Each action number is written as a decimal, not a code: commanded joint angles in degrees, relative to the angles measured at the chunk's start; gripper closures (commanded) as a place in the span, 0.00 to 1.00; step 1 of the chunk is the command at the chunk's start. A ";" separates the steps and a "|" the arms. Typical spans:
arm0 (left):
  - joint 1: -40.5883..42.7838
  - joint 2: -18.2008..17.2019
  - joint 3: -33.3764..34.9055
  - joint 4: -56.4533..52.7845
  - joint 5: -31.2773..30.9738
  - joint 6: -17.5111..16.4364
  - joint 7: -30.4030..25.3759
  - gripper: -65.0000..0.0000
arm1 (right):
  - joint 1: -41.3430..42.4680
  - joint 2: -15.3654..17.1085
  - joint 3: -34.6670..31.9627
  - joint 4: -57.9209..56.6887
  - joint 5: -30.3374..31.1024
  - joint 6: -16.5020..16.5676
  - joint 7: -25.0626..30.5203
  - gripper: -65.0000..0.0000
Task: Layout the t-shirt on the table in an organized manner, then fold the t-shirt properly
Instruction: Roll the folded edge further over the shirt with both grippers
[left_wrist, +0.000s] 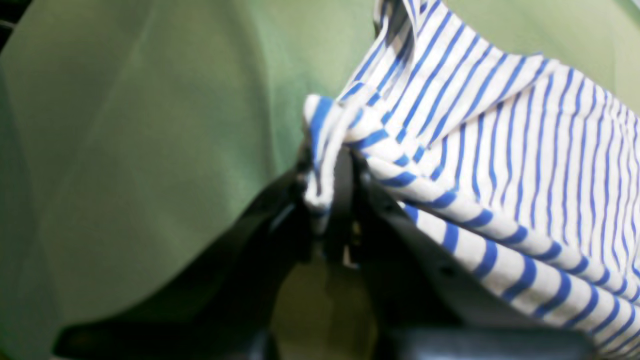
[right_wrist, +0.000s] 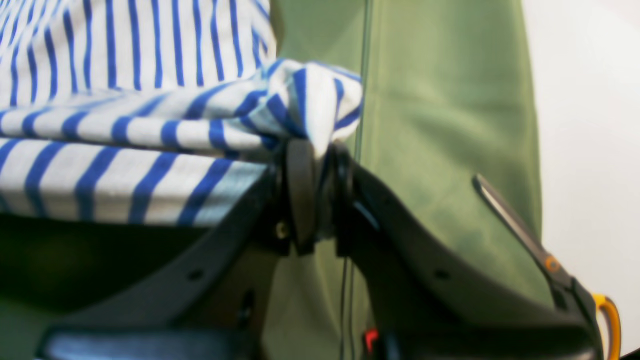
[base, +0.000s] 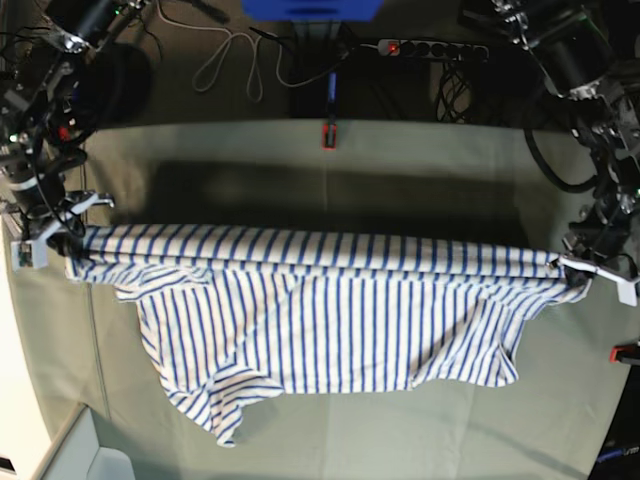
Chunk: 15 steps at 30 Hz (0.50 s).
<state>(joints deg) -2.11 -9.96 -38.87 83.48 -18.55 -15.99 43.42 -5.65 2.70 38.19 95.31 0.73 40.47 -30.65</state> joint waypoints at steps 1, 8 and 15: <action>0.83 -1.96 -0.64 0.96 0.74 1.09 -1.62 1.00 | -0.72 1.04 0.53 1.18 -0.34 -0.47 1.07 1.00; 8.57 -2.04 -0.64 2.10 0.66 1.09 -1.62 1.00 | -6.35 1.04 0.79 1.35 0.02 -0.47 2.39 1.00; 12.61 -0.64 -6.09 9.22 0.66 1.00 -1.44 1.00 | -6.26 -1.34 9.23 1.35 1.33 -0.47 12.24 1.00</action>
<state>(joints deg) 10.79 -8.93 -43.64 91.46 -19.75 -17.02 44.84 -12.62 -0.36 46.22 95.33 2.15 41.89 -20.86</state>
